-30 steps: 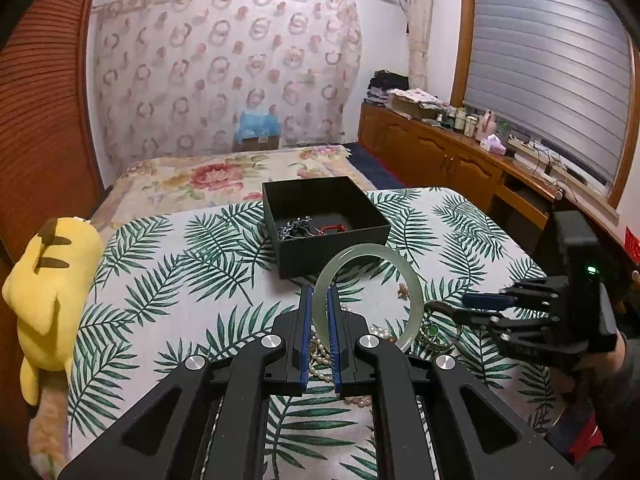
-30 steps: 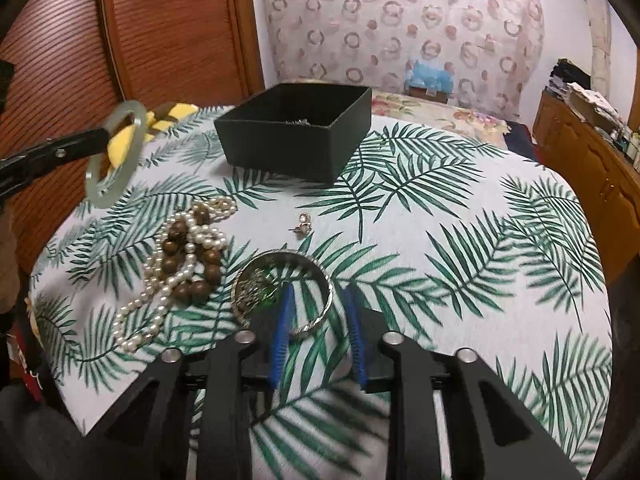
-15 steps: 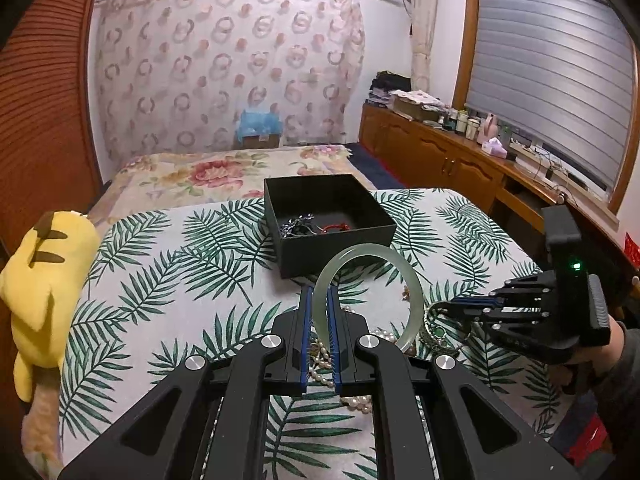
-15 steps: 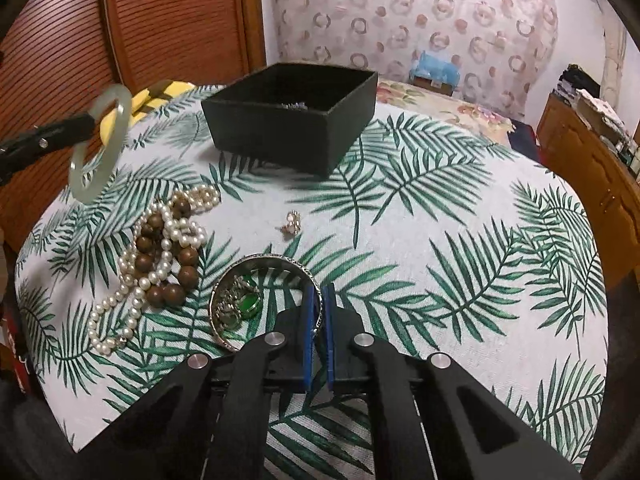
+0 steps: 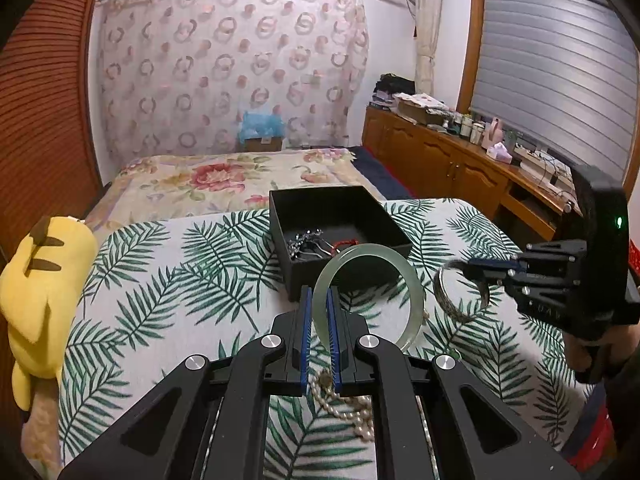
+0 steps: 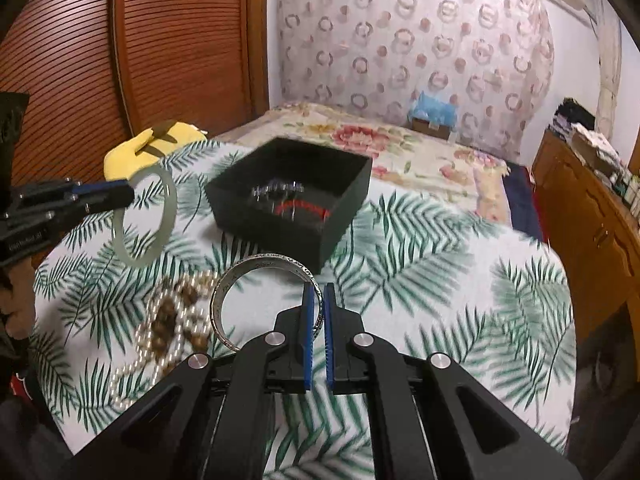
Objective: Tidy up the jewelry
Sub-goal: 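Lower the jade bangle into the box with the left tool while the right tool drops the silver bangle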
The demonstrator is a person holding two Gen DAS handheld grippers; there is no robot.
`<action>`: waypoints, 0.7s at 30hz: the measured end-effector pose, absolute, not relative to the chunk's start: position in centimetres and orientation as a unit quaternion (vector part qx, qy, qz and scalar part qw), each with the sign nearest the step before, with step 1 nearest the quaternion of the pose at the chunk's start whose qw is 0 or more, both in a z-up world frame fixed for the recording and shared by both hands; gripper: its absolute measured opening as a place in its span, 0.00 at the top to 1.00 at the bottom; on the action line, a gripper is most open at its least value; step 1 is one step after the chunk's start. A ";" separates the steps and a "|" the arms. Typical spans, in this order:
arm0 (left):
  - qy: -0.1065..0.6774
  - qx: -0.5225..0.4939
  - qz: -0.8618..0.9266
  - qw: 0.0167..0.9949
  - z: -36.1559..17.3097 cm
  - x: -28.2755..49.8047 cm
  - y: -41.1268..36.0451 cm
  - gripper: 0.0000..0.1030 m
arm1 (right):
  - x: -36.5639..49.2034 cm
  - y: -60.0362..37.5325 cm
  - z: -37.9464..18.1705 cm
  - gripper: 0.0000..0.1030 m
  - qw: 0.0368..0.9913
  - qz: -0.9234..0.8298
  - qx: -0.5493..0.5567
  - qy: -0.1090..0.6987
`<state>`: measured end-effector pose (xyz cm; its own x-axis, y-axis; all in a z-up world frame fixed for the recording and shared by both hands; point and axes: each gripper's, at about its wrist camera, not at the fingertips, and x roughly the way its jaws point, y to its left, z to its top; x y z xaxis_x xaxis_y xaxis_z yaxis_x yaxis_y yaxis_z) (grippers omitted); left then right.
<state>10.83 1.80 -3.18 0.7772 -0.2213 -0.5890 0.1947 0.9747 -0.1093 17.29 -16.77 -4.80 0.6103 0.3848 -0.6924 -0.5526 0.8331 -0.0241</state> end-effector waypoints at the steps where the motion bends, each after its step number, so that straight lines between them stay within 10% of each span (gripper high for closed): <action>1: 0.315 -0.021 -0.110 0.942 -3.2 11.2 1.8 0.93 | 17.9 -16.5 -4.5 0.95 0.891 0.263 -0.122 0.350; 21: 0.316 -0.021 -0.086 0.945 -2.3 18.2 3.8 0.94 | 29.2 -9.5 -5.6 0.94 0.870 0.301 -0.193 0.339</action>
